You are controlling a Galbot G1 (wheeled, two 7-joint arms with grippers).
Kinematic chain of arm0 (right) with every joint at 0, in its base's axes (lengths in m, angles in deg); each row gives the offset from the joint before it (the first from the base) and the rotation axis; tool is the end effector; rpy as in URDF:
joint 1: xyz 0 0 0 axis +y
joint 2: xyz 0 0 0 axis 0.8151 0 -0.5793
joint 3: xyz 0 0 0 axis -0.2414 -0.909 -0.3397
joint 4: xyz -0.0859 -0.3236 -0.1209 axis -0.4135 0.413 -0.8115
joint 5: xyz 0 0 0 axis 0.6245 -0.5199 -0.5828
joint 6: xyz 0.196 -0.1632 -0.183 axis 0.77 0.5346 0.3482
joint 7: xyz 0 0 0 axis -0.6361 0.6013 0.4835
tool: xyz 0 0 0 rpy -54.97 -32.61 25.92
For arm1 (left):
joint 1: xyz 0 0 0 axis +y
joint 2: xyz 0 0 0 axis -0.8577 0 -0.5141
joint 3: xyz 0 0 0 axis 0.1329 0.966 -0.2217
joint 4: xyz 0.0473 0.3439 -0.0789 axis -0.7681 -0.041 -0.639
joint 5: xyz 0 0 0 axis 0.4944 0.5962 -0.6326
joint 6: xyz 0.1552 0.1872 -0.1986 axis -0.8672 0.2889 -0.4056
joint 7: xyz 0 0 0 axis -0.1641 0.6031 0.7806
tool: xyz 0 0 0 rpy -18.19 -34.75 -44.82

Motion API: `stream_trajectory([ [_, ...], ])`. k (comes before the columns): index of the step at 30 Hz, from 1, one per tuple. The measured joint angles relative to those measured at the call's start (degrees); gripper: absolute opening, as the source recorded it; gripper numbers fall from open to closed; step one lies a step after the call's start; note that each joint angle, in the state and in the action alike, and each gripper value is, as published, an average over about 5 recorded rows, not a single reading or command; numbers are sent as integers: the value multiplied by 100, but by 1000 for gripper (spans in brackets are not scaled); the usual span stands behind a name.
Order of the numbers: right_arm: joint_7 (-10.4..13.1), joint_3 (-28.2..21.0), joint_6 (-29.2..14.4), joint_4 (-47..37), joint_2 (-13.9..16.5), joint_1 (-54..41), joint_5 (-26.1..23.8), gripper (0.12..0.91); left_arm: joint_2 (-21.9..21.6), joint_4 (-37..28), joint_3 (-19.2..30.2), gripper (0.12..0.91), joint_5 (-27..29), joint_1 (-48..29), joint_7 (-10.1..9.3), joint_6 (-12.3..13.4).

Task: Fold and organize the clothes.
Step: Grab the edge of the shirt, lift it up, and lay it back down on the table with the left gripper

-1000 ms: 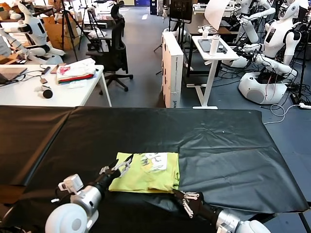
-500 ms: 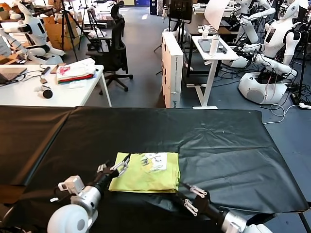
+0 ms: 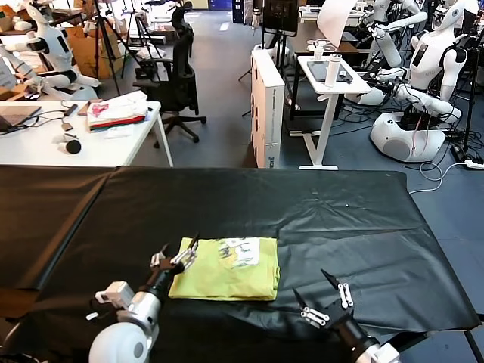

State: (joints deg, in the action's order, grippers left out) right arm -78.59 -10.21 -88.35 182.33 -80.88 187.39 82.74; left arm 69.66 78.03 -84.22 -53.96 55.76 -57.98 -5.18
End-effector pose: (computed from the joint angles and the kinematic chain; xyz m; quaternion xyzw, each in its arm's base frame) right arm 0.0843 -0.0914 -0.2932 0.2147 -0.9717 0.0768 0.0610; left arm 0.1650 0.0364 -0.3109 -0.0866 -0.9664 0.2102 0.1202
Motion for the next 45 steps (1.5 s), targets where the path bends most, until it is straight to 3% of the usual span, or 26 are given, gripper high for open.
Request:
stream_trajectory([
  [9,11,59,40,52,-118,38,118,907,-122,-272,-112,907,35,236,104,411],
  [31,2,33,27,1,-118,-81,198,907,125,-382,-119,907,-270,512,97,412],
  [34,2,13,24,-5,-126,-104,196,907,135,-374,-116,879,-273,526,98,406],
  [38,2,-5,21,-19,-130,-133,188,907,159,-364,-105,694,-285,550,104,401],
  [45,5,-15,16,-31,-130,-165,166,907,247,-331,-41,257,-350,582,117,376],
])
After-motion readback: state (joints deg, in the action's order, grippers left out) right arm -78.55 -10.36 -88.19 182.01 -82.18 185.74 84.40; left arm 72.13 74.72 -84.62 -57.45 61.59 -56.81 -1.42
